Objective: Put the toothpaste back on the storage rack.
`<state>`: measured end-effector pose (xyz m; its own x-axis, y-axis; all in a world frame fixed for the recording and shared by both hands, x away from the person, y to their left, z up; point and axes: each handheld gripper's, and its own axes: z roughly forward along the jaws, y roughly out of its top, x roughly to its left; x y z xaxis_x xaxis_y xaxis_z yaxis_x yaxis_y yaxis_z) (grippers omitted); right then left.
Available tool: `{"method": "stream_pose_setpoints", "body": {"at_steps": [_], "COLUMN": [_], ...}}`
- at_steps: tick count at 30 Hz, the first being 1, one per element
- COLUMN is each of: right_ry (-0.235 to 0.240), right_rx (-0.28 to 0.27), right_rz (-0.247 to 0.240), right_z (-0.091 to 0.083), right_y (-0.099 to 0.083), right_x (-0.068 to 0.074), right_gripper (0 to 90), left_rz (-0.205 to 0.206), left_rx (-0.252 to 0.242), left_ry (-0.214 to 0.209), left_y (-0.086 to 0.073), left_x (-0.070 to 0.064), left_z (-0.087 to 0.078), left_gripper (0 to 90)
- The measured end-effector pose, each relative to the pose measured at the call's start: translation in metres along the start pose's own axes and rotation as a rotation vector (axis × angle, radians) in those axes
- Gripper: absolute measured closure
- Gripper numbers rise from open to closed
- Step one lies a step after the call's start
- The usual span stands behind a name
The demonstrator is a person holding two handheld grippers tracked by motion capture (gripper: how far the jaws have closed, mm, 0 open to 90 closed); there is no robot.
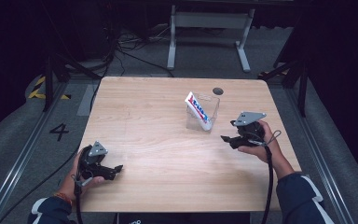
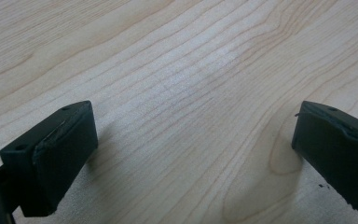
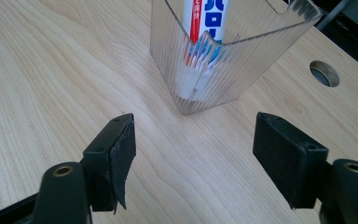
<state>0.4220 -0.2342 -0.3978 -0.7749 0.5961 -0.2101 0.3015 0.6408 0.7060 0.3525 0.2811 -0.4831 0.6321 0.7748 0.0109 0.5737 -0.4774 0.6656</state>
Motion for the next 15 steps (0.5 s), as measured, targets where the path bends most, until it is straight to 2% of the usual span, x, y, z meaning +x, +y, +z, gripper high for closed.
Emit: {"method": "stream_pose_setpoints", "body": {"at_steps": [15], "right_ry": [-0.019], "right_rx": [0.018], "right_rz": [0.016], "right_z": [-0.006], "right_y": [-0.024], "right_x": [0.002], "right_gripper": [29.0], "left_rz": [0.001], "left_rx": [0.001], "left_ry": [0.000], "left_y": [0.000], "left_x": [0.000], "left_z": [0.000], "left_gripper": [0.5]}}
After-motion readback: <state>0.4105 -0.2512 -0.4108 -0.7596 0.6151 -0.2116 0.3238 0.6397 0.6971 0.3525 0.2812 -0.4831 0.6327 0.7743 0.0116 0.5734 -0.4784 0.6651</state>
